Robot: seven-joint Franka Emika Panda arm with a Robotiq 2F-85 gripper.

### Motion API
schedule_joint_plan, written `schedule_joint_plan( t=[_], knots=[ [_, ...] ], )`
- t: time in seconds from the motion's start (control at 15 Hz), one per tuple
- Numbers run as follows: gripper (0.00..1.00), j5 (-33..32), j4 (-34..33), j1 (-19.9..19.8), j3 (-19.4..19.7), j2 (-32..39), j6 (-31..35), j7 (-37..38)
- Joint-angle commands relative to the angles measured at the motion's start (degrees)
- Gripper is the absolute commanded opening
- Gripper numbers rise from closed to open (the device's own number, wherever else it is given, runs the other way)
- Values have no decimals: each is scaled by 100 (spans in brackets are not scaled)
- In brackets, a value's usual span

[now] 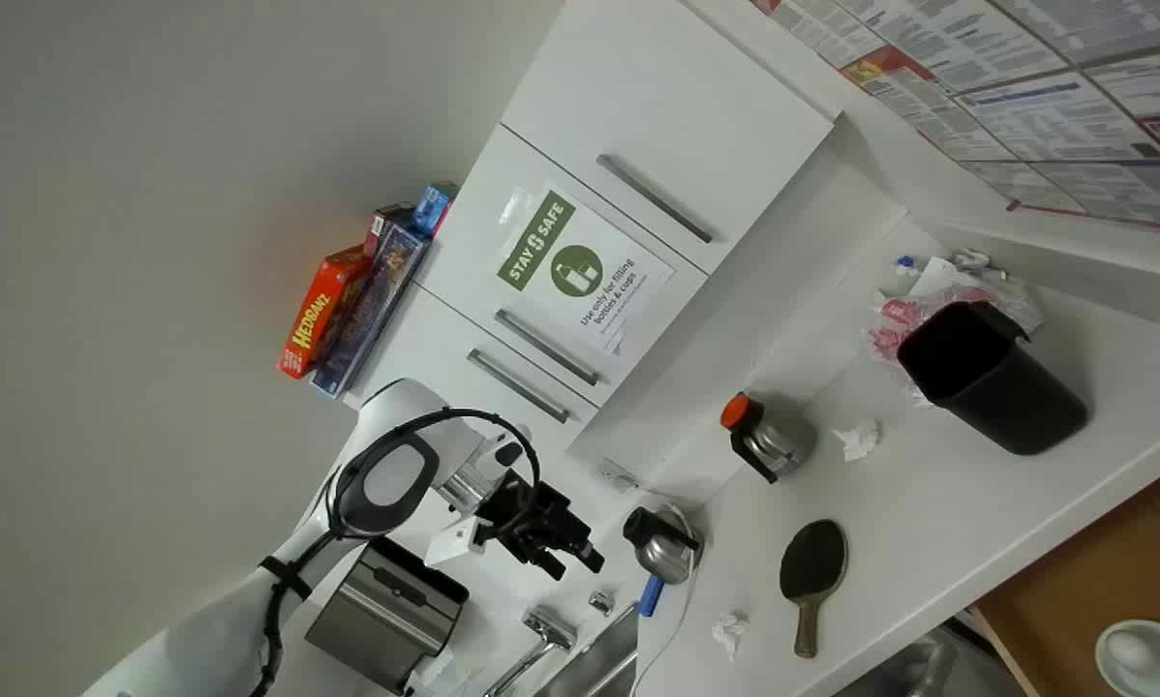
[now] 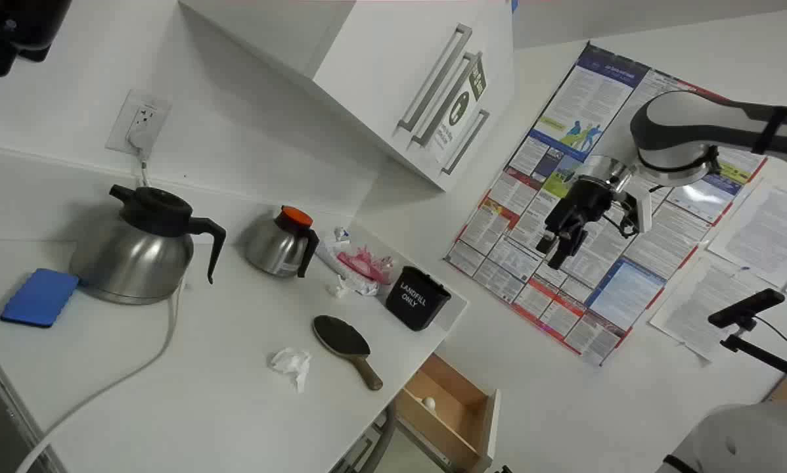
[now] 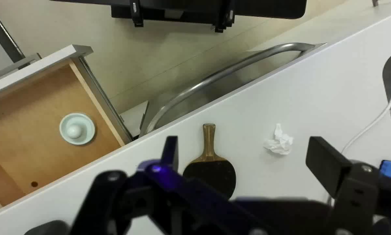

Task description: Take the white object out of the open drawer

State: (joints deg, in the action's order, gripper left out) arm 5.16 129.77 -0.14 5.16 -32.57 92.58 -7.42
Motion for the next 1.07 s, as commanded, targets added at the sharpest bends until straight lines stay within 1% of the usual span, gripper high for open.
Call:
schedule_joint_plan(
  t=[0.0,0.47,0.53,0.73,1.0],
  knots=[
    [100,14,-10,-40,-29,6,-10,-17],
    [100,14,-10,-40,-29,6,-10,-17],
    [100,-20,-44,-92,-19,53,115,54],
    [100,-77,-194,-369,132,303,592,320],
    [100,-230,-205,-900,457,783,1442,678]
  ],
)
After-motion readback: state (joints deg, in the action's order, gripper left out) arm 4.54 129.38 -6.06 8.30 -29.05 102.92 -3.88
